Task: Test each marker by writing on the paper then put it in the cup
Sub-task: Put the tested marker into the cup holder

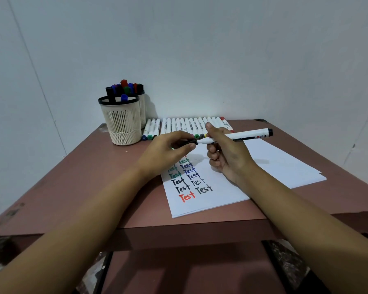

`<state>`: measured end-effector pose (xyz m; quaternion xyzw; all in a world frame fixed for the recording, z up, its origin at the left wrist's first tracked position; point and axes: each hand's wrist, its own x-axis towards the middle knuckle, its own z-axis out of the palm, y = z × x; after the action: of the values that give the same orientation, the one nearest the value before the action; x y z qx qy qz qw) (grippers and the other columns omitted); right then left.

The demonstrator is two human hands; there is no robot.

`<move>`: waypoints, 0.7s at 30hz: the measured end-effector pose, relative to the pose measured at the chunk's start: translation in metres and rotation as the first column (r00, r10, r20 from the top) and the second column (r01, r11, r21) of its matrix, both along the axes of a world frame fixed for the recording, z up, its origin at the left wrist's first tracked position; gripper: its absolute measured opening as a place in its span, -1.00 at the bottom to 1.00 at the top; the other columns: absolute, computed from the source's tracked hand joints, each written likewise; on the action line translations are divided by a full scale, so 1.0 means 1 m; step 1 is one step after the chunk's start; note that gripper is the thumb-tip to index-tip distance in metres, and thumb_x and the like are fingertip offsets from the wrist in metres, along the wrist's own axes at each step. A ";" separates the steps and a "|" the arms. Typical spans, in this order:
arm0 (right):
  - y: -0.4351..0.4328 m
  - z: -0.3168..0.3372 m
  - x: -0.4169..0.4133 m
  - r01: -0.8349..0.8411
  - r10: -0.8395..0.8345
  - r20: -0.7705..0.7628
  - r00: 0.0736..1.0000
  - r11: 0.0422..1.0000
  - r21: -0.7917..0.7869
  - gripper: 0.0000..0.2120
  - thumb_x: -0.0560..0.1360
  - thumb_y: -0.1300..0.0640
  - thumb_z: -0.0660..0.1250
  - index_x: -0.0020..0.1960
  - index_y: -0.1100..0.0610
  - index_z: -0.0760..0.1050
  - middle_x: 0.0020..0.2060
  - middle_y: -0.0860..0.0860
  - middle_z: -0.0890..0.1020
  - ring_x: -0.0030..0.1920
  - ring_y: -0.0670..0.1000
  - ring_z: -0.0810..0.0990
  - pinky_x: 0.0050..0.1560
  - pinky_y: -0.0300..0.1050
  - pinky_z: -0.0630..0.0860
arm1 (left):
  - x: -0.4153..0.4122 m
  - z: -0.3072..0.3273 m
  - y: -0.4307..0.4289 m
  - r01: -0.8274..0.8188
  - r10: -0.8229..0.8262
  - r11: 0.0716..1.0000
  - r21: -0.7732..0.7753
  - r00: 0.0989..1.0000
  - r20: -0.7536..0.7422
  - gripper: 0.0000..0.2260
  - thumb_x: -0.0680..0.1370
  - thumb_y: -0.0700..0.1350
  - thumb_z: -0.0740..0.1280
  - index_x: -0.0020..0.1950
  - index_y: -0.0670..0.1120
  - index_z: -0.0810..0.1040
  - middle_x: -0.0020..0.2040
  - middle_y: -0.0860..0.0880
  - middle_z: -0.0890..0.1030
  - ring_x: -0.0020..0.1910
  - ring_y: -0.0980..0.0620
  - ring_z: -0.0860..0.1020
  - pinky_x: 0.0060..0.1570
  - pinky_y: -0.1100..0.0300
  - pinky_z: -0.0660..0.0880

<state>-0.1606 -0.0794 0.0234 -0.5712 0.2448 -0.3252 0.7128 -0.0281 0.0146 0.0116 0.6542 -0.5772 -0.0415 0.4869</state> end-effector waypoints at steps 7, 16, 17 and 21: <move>-0.002 -0.001 0.001 -0.038 0.038 0.014 0.999 0.998 0.049 -0.58 0.51 -0.22 0.23 -0.18 0.13 0.55 -0.52 0.00 0.45 -0.54 -0.08 0.34 -0.46 -0.27 0.20 | -0.006 -0.001 0.000 0.004 -0.003 1.000 -0.006 0.993 0.119 -0.79 0.53 -0.11 0.33 0.15 -0.11 0.57 -0.13 0.02 0.63 -0.11 0.10 0.58 -0.07 0.26 0.48; 0.000 -0.002 0.005 -0.045 0.038 0.069 0.997 0.994 0.104 -0.69 0.58 0.08 0.16 -0.27 0.18 0.47 -0.58 0.00 0.33 -0.61 -0.09 0.17 -0.50 -0.29 0.07 | -0.012 -0.005 -0.007 0.071 -0.072 0.997 0.008 0.991 0.112 -0.78 0.59 -0.12 0.22 0.12 -0.20 0.56 -0.36 0.12 0.46 -0.35 0.21 0.41 -0.23 0.21 0.37; 0.000 -0.003 0.005 -0.044 0.037 0.068 0.997 0.994 0.103 -0.68 0.58 0.08 0.16 -0.28 0.19 0.47 -0.59 0.00 0.33 -0.62 -0.09 0.17 -0.50 -0.30 0.07 | -0.013 -0.005 -0.007 0.081 -0.083 0.996 0.020 0.992 0.095 -0.74 0.59 -0.10 0.21 0.15 -0.20 0.56 -0.38 0.12 0.44 -0.37 0.22 0.40 -0.25 0.24 0.35; -0.001 -0.005 0.007 -0.042 0.038 0.050 0.998 0.996 0.079 -0.76 0.58 0.09 0.16 -0.19 0.20 0.41 -0.60 0.01 0.33 -0.63 -0.09 0.18 -0.52 -0.32 0.06 | -0.013 -0.005 -0.006 0.113 -0.116 0.992 0.053 0.992 0.046 -0.63 0.56 -0.03 0.18 0.14 -0.30 0.54 -0.44 0.13 0.41 -0.40 0.16 0.35 -0.29 0.18 0.31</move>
<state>-0.1536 -0.0805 0.0187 -0.5387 0.2288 -0.3146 0.7473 -0.0415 0.0081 0.0064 0.6329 -0.6242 -0.0678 0.4530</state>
